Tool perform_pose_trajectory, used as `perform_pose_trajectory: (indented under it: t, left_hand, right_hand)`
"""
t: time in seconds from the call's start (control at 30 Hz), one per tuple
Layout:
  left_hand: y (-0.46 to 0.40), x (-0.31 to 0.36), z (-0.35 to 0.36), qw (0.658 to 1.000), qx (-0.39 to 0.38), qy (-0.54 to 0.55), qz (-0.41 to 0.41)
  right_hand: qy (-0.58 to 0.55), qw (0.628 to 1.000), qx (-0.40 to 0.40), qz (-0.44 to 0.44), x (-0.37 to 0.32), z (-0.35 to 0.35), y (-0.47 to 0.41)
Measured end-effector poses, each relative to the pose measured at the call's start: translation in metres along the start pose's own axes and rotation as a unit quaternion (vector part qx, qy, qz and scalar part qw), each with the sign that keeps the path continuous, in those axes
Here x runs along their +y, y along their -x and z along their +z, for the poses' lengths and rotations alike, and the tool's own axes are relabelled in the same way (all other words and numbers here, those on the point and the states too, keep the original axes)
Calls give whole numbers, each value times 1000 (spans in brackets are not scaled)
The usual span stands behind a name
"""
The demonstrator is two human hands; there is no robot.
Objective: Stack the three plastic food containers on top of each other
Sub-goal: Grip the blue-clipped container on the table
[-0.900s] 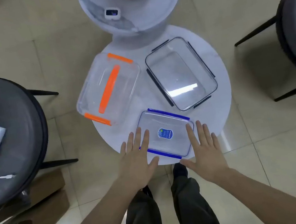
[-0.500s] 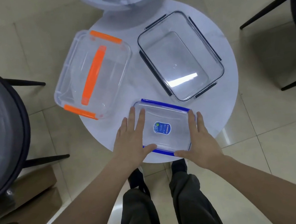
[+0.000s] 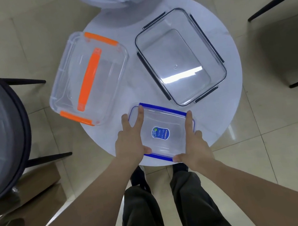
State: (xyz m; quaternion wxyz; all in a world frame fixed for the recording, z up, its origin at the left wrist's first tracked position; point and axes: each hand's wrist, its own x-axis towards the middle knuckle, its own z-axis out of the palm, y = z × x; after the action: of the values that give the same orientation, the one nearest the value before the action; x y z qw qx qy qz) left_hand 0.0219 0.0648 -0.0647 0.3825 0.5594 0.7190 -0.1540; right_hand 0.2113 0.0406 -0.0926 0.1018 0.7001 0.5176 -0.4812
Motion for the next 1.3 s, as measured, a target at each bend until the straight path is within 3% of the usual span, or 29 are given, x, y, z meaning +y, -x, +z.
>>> perform_pose_trajectory:
  t: [0.8,1.3]
  left_hand:
    - [-10,-19,4,999,-31,13,39]
    - [1,-30,14,994,16,95,49]
  right_hand:
    - [-40,997,16,69,-9,6,-6]
    - [-79,997,13,3,5,2,8]
